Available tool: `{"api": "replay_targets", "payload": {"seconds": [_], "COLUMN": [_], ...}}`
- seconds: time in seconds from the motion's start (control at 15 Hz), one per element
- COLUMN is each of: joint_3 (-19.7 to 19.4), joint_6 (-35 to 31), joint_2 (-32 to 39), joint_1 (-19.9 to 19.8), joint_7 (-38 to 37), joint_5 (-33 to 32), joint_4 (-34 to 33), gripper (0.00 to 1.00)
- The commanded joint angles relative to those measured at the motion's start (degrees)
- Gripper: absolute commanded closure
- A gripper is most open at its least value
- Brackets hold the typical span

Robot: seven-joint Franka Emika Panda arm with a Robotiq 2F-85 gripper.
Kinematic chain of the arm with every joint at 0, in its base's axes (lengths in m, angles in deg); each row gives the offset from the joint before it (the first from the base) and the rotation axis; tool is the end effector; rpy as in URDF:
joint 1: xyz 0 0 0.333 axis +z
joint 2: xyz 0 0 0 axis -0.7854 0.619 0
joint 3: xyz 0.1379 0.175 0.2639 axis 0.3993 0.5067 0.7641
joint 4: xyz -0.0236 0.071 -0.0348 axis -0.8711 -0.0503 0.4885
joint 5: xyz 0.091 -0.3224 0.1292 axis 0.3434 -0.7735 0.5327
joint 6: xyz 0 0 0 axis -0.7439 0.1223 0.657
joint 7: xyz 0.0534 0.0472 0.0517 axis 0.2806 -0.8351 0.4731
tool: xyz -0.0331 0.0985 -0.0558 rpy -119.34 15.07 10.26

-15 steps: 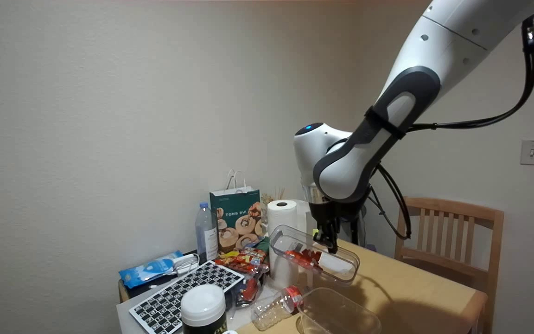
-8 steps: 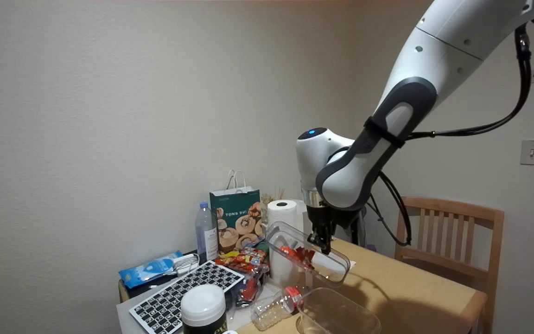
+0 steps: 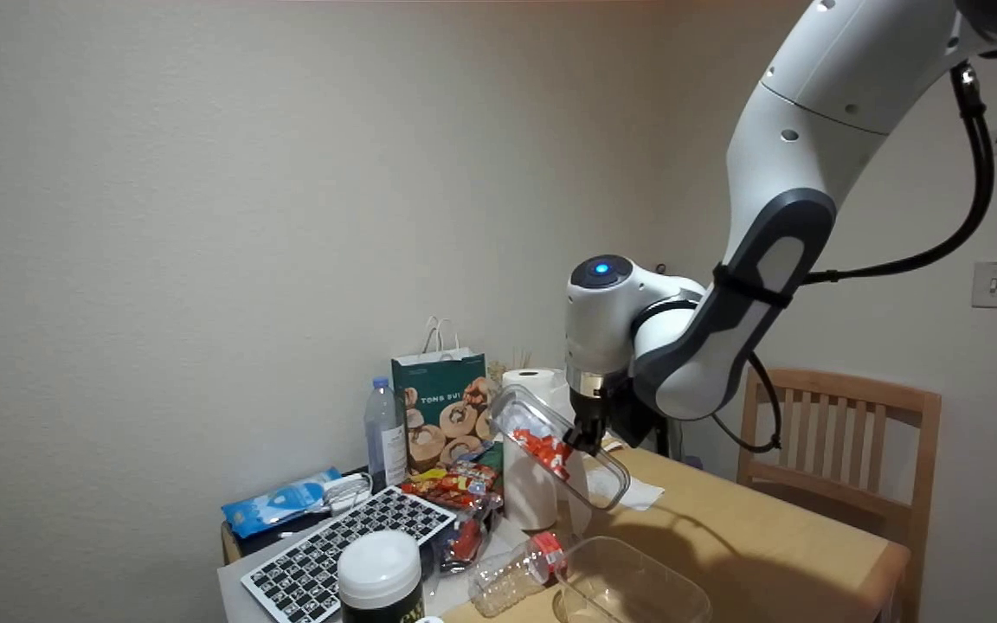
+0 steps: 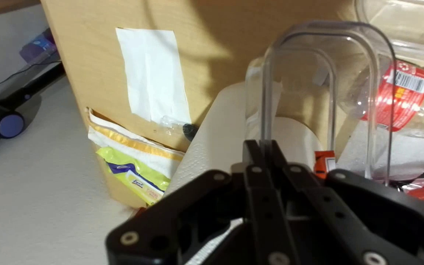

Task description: Pour the content from one plastic container to another

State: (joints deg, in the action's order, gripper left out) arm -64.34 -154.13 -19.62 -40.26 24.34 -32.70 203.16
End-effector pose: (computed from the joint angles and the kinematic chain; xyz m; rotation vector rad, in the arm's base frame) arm 0.5862 0.0027 0.3101 2.6919 0.1708 0.5330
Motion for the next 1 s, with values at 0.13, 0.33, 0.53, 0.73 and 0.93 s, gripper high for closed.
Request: {"api": "replay_targets", "payload": {"seconds": [0.13, 0.33, 0.53, 0.73, 0.93], "joint_3": [-0.2, 1.1, 1.7, 1.8, 1.9], "joint_6": [0.0, -0.3, -2.6, -2.5, -1.2], "joint_2": [0.1, -3.1, -7.9, -13.6, -19.7], "joint_1": [0.3, -0.5, -1.4, -1.6, -1.7], "joint_7": [-0.1, 3.1, 6.3, 9.0, 13.3], "joint_5": [-0.1, 1.2, 0.8, 1.6, 4.6], "joint_4": [0.0, 2.6, 6.1, 9.8, 14.0], "gripper": [0.94, 0.95, 0.95, 0.95, 0.95]}}
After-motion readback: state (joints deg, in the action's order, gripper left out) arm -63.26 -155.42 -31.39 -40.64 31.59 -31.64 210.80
